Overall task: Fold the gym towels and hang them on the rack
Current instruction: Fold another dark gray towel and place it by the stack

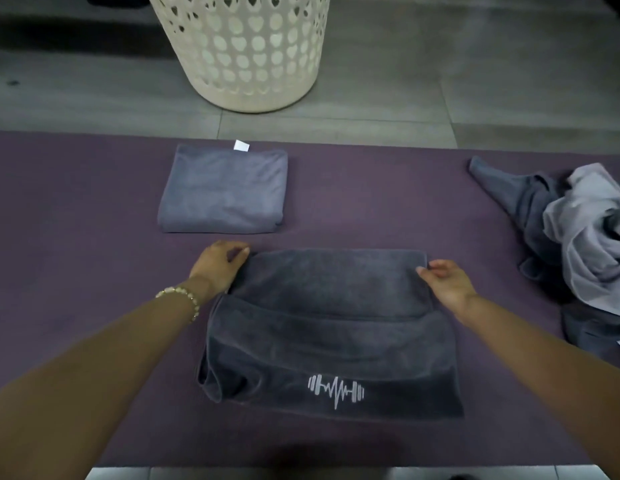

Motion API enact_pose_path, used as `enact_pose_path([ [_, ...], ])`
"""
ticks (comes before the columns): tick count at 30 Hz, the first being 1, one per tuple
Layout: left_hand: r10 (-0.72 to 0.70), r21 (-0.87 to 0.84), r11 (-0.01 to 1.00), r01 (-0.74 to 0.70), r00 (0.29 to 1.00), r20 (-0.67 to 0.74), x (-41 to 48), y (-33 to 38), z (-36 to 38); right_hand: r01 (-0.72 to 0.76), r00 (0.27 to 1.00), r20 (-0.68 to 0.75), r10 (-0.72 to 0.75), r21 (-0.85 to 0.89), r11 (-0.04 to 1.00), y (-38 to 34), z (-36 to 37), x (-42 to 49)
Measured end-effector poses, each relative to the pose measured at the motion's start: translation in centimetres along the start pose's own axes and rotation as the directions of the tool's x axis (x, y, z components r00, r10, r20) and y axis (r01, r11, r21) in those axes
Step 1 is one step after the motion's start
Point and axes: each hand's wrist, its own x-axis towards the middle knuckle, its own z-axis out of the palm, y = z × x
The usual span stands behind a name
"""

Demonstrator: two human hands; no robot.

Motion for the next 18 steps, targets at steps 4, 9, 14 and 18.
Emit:
enact_pose_path([
  [4,-0.017,0.029,0.999,0.018,1.0,-0.008,0.6,-0.5,0.9,-0.008,0.999,-0.031,0.01,0.07,0.998,-0.2,0.8,0.8],
  [9,-0.052,0.117,0.991,0.057,0.998,-0.043,0.9,-1.0,0.5,-0.074,0.997,0.028,0.071,0.143,0.987,0.3,1.1,1.9],
  [14,-0.113,0.12,0.987,0.108,0.993,0.039,1.7,-1.6,0.0,-0.066,0.998,0.013,0.065,0.201,0.977,-0.3,1.4,2.2],
  [18,-0.284,-0.367,0.882,0.295,0.955,0.085,1.7,-2.1,-0.4,-0.099,0.995,0.023,0.097,0.353,0.93,-0.7,1.4,2.3],
])
